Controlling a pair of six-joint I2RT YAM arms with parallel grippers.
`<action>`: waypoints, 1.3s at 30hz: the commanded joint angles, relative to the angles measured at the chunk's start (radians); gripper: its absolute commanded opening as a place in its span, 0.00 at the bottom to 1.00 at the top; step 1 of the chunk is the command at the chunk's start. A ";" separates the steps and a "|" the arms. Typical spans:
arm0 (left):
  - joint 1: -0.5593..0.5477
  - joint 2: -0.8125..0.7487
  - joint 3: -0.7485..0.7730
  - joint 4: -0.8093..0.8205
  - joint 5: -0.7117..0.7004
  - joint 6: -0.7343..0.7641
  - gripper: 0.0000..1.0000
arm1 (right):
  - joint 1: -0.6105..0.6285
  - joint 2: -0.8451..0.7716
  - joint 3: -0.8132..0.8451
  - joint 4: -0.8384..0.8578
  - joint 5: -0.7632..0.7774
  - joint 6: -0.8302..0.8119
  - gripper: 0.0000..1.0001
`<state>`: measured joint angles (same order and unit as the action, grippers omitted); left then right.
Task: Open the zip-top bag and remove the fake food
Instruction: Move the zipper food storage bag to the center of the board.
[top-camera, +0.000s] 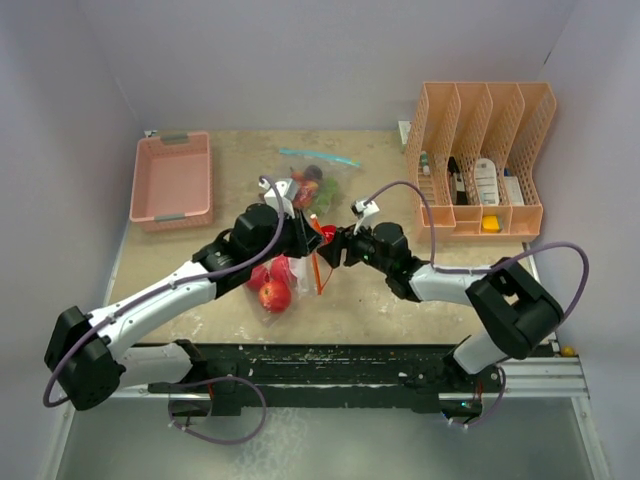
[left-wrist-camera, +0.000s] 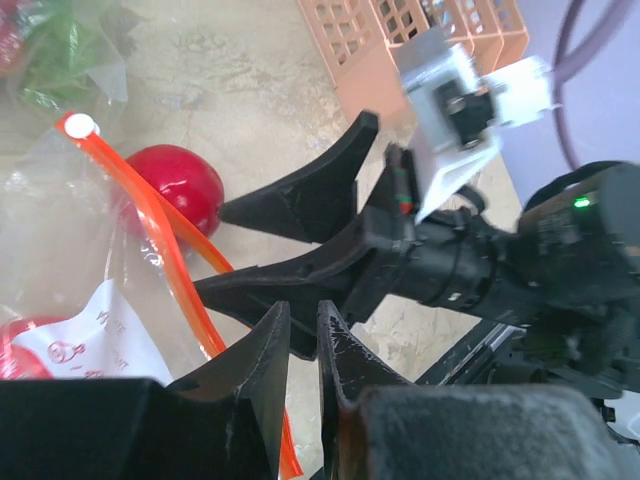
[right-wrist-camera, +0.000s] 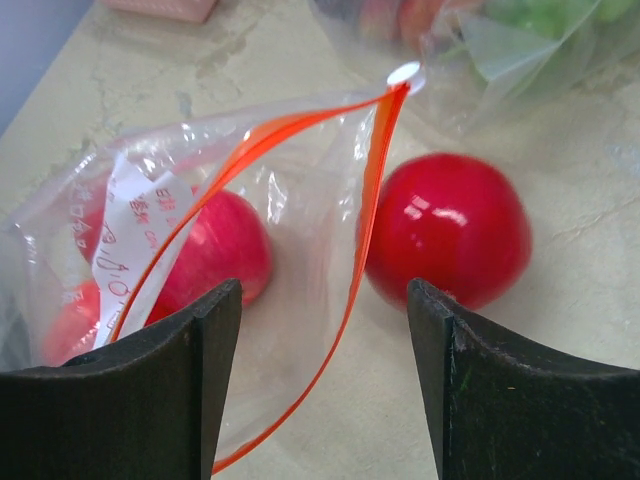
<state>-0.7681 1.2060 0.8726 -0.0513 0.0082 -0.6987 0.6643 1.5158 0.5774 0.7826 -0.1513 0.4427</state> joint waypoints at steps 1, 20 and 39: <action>-0.002 -0.102 0.005 -0.019 -0.064 0.004 0.21 | 0.031 0.022 0.032 -0.001 0.017 0.012 0.69; 0.020 -0.048 0.093 -0.094 -0.139 0.104 0.41 | 0.081 -0.227 -0.081 -0.080 0.101 0.041 0.00; 0.041 0.603 0.577 -0.114 -0.099 0.200 0.98 | 0.075 -1.014 0.033 -1.173 0.755 0.171 0.00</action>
<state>-0.7269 1.7416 1.3800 -0.1940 -0.1036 -0.5198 0.7448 0.5545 0.5644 -0.1902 0.4416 0.5396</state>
